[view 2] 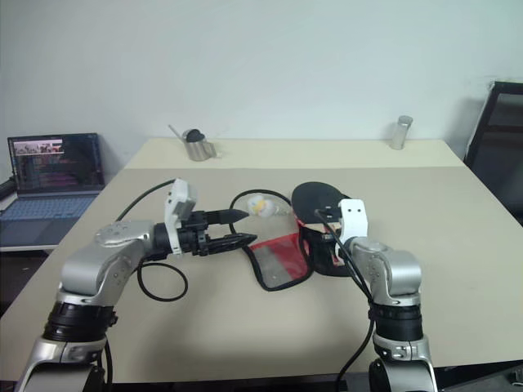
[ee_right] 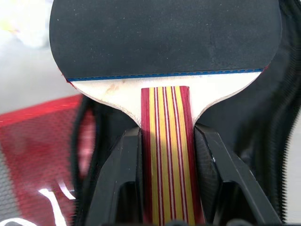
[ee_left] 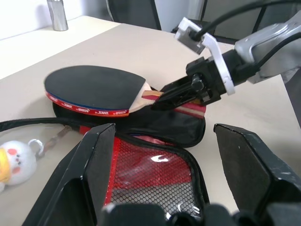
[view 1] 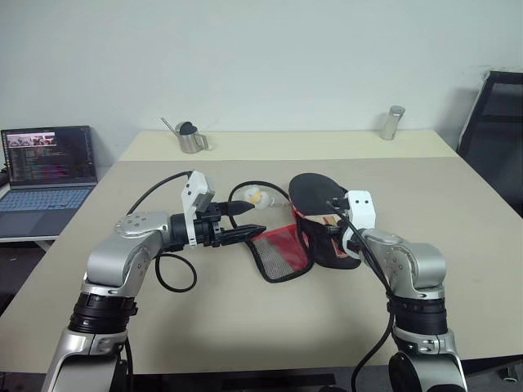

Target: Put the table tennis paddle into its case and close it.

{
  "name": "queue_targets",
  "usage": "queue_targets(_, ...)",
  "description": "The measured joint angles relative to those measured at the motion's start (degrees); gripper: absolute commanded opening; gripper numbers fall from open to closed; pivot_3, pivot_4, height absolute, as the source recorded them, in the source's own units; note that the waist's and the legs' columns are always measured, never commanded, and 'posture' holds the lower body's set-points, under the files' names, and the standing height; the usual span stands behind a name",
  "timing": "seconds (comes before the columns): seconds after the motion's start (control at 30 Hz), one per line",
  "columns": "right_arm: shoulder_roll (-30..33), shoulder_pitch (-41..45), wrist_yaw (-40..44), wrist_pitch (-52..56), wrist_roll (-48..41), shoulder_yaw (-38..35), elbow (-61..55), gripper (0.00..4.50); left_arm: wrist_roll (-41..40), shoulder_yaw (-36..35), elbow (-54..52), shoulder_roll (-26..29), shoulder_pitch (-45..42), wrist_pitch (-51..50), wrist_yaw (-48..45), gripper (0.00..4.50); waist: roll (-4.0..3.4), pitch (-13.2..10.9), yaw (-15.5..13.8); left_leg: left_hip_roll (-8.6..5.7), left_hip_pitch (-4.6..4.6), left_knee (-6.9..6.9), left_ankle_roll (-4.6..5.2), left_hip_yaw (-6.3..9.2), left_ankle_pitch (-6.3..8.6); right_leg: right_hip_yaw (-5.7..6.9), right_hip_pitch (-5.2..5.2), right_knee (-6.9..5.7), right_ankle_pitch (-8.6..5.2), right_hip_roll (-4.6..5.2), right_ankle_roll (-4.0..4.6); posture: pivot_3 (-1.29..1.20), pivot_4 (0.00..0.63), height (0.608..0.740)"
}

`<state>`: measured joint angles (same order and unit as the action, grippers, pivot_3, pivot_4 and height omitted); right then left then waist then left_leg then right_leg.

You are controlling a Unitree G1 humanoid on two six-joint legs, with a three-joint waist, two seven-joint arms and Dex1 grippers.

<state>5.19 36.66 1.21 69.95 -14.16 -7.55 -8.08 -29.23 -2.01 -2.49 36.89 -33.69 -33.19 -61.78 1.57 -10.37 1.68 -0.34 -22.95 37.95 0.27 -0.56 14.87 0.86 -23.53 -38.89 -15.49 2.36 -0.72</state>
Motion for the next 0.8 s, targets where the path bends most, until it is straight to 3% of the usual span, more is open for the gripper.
queue_targets(0.53, -0.6, -1.2, -1.3, -5.2, 2.8, 1.6, 6.3, 1.11, 0.0, 0.0, -0.4, 0.1, 0.0, -0.7, 0.2, 3.64, 0.0, 0.0, 0.1, 0.0, 0.01, 0.0, 0.0, 0.0, 0.0, -0.01, 0.0, 0.0, 0.0, 0.0, 0.0, 0.0, 0.15, 0.74)
queue_targets(0.8, -1.2, -1.2, -2.8, -8.2, 4.0, 0.9, 7.3, 3.81, 0.0, 0.0, -0.7, 0.1, 0.0, -1.4, 0.5, 3.64, 0.0, 0.0, 0.1, 0.0, 0.01, 0.0, 0.0, 0.0, 0.0, -0.01, 0.0, 0.0, 0.0, 0.0, 0.0, 0.0, 0.15, 0.74)
